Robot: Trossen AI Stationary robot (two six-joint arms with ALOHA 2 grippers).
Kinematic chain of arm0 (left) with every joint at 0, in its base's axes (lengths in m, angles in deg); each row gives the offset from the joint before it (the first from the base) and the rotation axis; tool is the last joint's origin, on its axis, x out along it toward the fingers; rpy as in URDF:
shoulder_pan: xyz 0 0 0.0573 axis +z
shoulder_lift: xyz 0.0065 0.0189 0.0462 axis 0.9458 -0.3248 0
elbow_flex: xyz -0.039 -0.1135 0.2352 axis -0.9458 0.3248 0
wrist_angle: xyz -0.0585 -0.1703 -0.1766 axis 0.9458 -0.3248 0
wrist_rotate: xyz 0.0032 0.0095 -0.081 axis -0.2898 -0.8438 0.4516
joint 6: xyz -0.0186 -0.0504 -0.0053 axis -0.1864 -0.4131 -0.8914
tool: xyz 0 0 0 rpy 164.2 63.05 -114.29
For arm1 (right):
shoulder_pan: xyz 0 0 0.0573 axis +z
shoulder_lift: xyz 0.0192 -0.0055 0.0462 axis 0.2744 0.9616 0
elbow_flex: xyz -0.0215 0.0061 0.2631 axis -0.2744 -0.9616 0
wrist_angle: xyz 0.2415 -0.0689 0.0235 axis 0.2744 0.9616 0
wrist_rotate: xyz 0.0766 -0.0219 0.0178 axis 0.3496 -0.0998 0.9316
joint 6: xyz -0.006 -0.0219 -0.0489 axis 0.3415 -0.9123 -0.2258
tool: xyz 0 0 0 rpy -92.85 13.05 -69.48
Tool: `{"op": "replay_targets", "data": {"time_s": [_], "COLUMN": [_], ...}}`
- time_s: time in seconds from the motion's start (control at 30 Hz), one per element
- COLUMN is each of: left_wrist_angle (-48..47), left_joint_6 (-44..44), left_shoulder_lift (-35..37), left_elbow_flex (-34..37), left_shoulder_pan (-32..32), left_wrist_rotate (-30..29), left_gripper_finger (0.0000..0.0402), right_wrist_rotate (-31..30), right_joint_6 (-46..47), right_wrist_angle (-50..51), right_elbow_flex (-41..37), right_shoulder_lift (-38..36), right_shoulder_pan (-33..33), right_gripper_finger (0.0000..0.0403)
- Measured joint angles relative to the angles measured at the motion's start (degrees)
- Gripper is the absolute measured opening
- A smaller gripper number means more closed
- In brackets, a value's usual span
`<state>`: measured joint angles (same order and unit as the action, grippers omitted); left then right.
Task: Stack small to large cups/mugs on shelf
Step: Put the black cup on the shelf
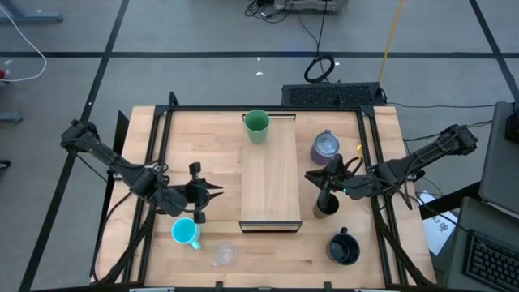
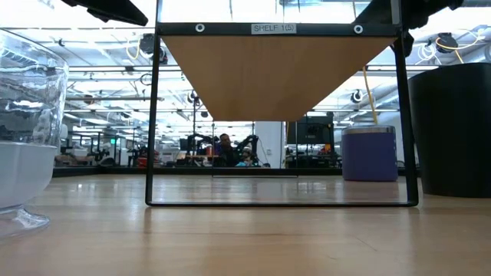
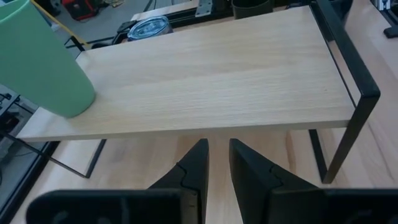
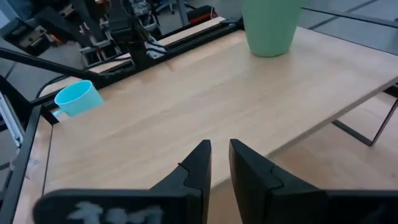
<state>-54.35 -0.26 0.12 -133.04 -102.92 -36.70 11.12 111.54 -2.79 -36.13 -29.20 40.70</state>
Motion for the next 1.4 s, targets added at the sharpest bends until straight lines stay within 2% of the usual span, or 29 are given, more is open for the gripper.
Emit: {"op": "replay_targets", "data": {"time_s": [0.17, 0.27, 0.6, 0.73, 1.1, 1.4], "left_wrist_angle": [1.3, 2.0, 3.1, 3.1, 3.1, 2.8], "left_joint_6": [0.3, 0.3, 0.7, 0.8, 2.0, 1.1], "left_shoulder_lift": [0.0, 0.0, 0.0, 0.0, 0.0, 0.0], "left_elbow_flex": [0.0, 0.0, 0.9, 0.9, 0.9, 0.9], "left_shoulder_pan": [0.7, 1.0, 1.1, 1.1, 1.1, 1.1], "left_wrist_rotate": [0.0, 0.0, -0.2, -0.6, -2.0, -2.0], "left_gripper_finger": [0.0065, 0.0065, 0.0065, 0.0065, 0.0065, 0.0065], "right_wrist_rotate": [0.0, 0.0, 0.0, 0.0, 0.3, 4.9], "right_joint_6": [-2.1, -2.2, -3.4, -3.4, 2.8, 6.8], "right_wrist_angle": [0.5, 2.5, 6.0, 7.2, 14.7, 14.6], "right_elbow_flex": [0.0, 0.0, 0.0, 0.0, 0.0, 0.0], "right_shoulder_lift": [0.0, -0.4, -1.6, -2.9, -6.7, -6.7], "right_shoulder_pan": [0.0, 0.0, -3.0, -5.9, -8.6, -8.6], "right_gripper_finger": [0.0053, 0.0069, 0.0199, 0.0236, 0.0244, 0.0243]}}
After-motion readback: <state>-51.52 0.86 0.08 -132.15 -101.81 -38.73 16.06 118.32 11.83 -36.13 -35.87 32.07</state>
